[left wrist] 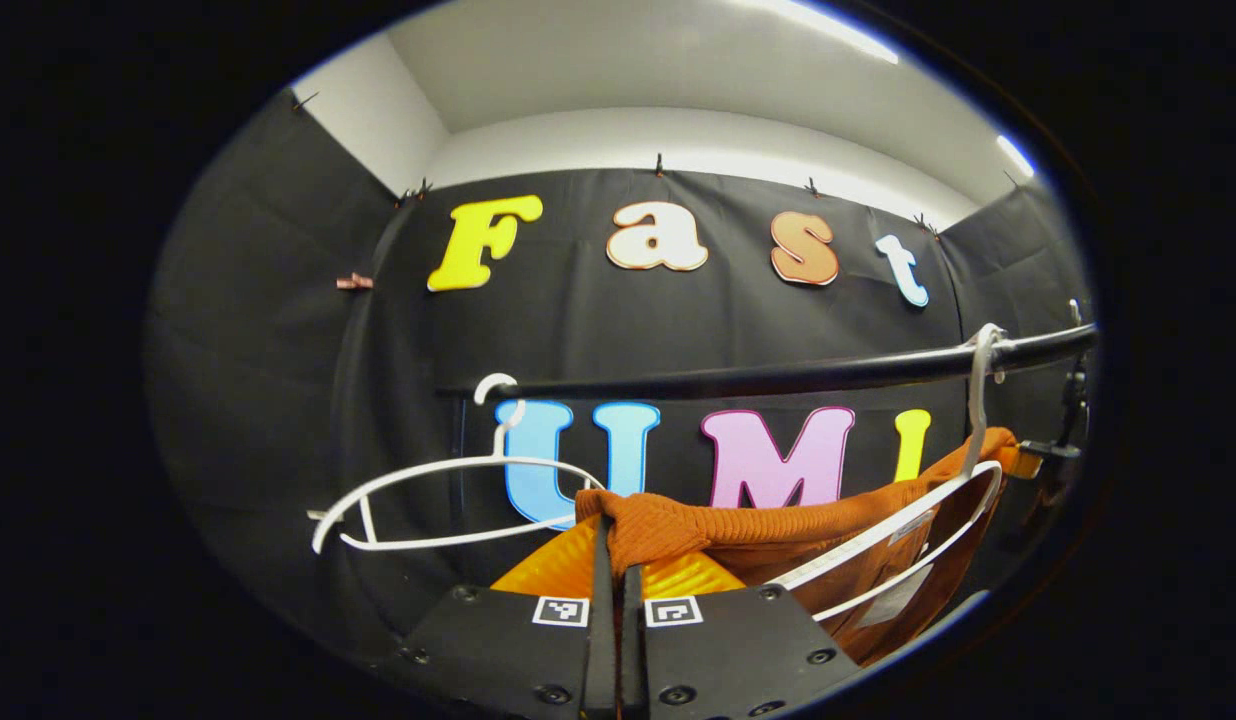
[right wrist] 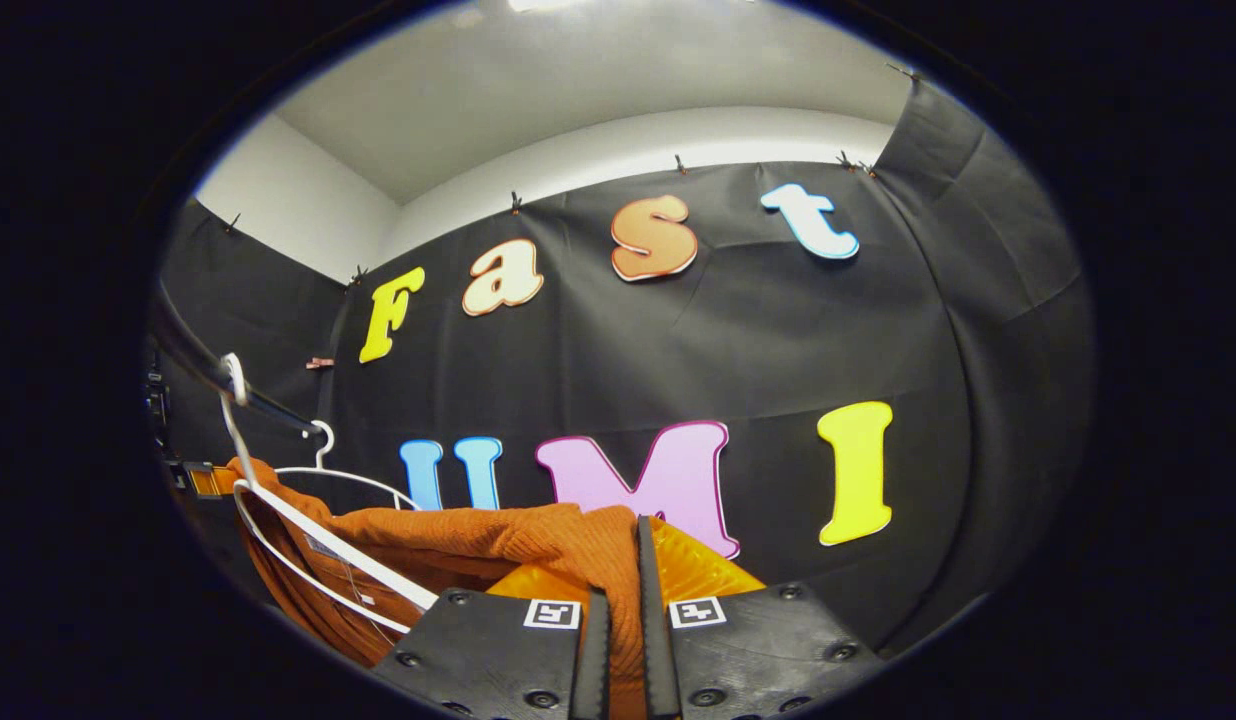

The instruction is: Grasp the clothes on the hanger with both hands and then place them into the laundry hamper below.

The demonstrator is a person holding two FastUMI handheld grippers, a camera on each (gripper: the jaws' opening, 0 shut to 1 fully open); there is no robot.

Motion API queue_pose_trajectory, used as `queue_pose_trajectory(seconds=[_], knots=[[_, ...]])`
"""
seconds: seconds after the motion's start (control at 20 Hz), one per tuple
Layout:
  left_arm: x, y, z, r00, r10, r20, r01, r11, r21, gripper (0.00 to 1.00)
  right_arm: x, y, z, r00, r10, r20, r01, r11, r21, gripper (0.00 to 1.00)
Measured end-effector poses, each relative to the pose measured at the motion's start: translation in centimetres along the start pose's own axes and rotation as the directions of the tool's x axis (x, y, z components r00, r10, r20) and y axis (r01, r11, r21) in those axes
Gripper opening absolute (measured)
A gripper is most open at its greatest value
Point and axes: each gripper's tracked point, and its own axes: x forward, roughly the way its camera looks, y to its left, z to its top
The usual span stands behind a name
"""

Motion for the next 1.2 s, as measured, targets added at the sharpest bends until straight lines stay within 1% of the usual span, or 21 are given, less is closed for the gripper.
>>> queue_pose_trajectory(seconds=[0.05, 0.1, 0.15, 0.2, 0.25, 0.3, 0.45, 0.5, 0.55, 0.6, 0.65, 0.7, 0.8, 0.85, 0.95, 1.0, 1.1, 1.2], knots=[[-0.3, 0.4, -0.8, 1.000, -0.005, -0.012, 0.005, 1.000, -0.010, 0.05, -0.1, 0.1, -0.9, 1.000, 0.010, -0.022, -0.010, 1.000, 0.008, 0.18], [-0.8, 0.6, -0.1, 1.000, -0.018, 0.019, 0.018, 0.999, -0.034, 0.06, -0.4, 0.2, -0.8, 1.000, 0.022, -0.012, -0.021, 0.999, 0.043, 0.18], [-1.2, 0.4, 0.3, 0.998, -0.046, 0.039, 0.048, 0.998, -0.051, 0.05, -0.6, 0.4, -0.8, 0.999, 0.032, -0.002, -0.032, 0.997, 0.068, 0.14], [-1.3, 0.2, 0.0, 0.997, -0.067, 0.034, 0.068, 0.996, -0.050, 0.06, -0.8, 0.4, -0.9, 0.999, 0.041, -0.004, -0.040, 0.997, 0.069, 0.14], [-1.4, 0.3, -0.3, 0.996, -0.088, 0.015, 0.089, 0.995, -0.045, 0.06, -0.9, 0.4, -1.3, 0.999, 0.049, -0.013, -0.048, 0.996, 0.068, 0.18], [-0.1, 0.6, 0.0, 0.994, -0.111, 0.000, 0.111, 0.993, -0.046, 0.06, -0.9, 0.5, -1.3, 0.998, 0.059, -0.015, -0.058, 0.996, 0.069, 0.18], [1.0, 0.2, 0.2, 0.979, -0.199, -0.036, 0.197, 0.979, -0.044, 0.06, 0.9, 0.2, -1.0, 0.997, 0.076, -0.015, -0.076, 0.997, 0.005, 0.18], [2.9, 0.6, -0.2, 0.973, -0.222, -0.065, 0.219, 0.974, -0.052, 0.06, 1.8, 0.3, -1.1, 0.996, 0.088, -0.015, -0.088, 0.996, -0.007, 0.18], [4.0, 0.8, -0.8, 0.964, -0.249, -0.091, 0.242, 0.967, -0.082, 0.05, 2.7, 0.2, -1.3, 0.995, 0.098, -0.020, -0.098, 0.995, -0.007, 0.18], [4.6, 0.9, -1.4, 0.956, -0.271, -0.112, 0.258, 0.959, -0.120, 0.06, 3.4, 0.2, -1.6, 0.993, 0.111, -0.030, -0.111, 0.994, 0.014, 0.17], [4.9, 1.2, -1.7, 0.950, -0.290, -0.120, 0.270, 0.950, -0.158, 0.05, 3.9, 0.4, -1.9, 0.991, 0.129, -0.028, -0.128, 0.991, 0.045, 0.14], [5.1, 1.3, -1.8, 0.944, -0.308, -0.117, 0.285, 0.942, -0.177, 0.06, 4.3, 0.5, -1.8, 0.990, 0.143, -0.015, -0.141, 0.987, 0.071, 0.14], [4.7, 1.2, -2.2, 0.930, -0.348, -0.115, 0.325, 0.928, -0.182, 0.06, 4.8, 0.3, -2.0, 0.986, 0.168, -0.002, -0.167, 0.979, 0.115, 0.22], [4.7, 1.2, -2.5, 0.921, -0.368, -0.125, 0.340, 0.919, -0.199, 0.06, 5.1, 0.4, -1.9, 0.984, 0.179, 0.005, -0.178, 0.973, 0.145, 0.18], [5.0, 1.3, -3.6, 0.893, -0.413, -0.178, 0.369, 0.899, -0.237, 0.06, 6.0, 0.3, -1.9, 0.982, 0.190, 0.003, -0.188, 0.967, 0.175, 0.18], [5.3, 1.2, -3.8, 0.878, -0.435, -0.199, 0.377, 0.886, -0.270, 0.06, 6.3, 0.4, -1.8, 0.980, 0.197, 0.003, -0.194, 0.966, 0.172, 0.13], [6.2, 1.5, -3.7, 0.868, -0.451, -0.208, 0.375, 0.870, -0.321, 0.06, 7.3, 0.4, -1.8, 0.979, 0.203, 0.001, -0.202, 0.970, 0.139, 0.13], [7.4, 1.7, -3.9, 0.864, -0.460, -0.205, 0.378, 0.861, -0.340, 0.06, 8.2, 0.4, -1.8, 0.977, 0.212, -0.003, -0.207, 0.958, 0.198, 0.14]])
